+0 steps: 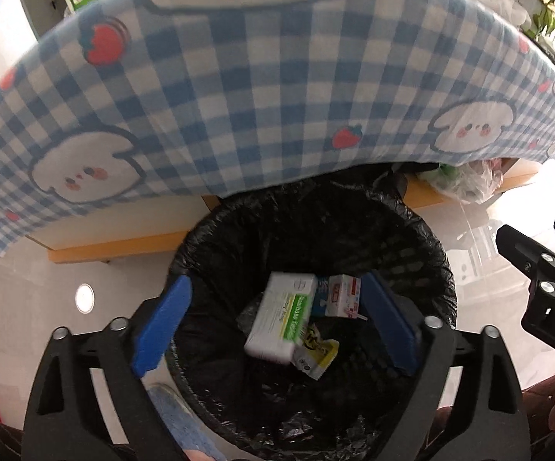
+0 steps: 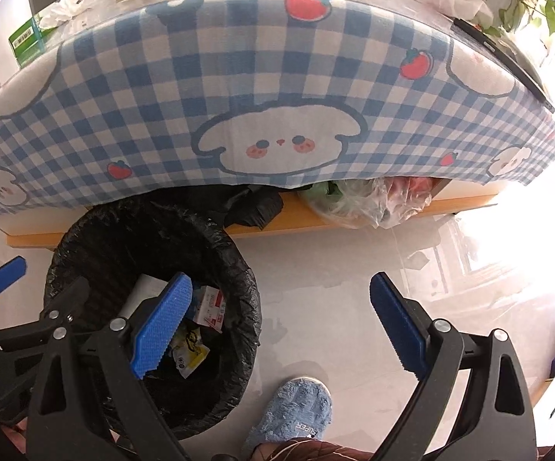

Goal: Collect trash
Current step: 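Open the right tool to drop the bag while the left tool drops the box, then raise both open tools back over the table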

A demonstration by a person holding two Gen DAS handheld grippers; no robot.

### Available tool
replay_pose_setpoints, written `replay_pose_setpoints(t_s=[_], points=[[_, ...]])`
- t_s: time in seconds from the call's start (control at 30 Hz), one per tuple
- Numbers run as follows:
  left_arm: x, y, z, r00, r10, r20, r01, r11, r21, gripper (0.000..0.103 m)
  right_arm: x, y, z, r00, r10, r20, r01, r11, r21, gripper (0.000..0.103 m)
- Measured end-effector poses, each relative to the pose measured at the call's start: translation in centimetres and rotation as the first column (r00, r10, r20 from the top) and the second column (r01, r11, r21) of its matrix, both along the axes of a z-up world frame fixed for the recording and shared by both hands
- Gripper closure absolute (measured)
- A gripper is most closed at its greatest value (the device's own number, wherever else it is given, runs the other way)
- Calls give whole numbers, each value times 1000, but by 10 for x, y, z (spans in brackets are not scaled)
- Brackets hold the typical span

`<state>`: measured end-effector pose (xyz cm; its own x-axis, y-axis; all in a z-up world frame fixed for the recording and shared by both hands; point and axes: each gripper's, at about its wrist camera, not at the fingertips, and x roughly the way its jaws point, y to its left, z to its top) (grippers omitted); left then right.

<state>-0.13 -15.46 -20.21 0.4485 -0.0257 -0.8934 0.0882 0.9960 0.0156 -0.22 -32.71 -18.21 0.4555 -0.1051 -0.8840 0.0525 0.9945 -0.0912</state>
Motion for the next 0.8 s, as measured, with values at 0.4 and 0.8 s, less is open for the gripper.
replay_pose_setpoints(t_s=[0.4, 0.8], points=[[-8, 36, 56, 996, 38, 84, -36, 999, -22, 6, 1, 10, 32, 997, 31, 68, -32, 999, 24, 8], [-11, 79, 114, 986, 101, 131, -98, 995, -23, 6, 3, 33, 85, 984, 71, 162, -86, 993, 85, 8]])
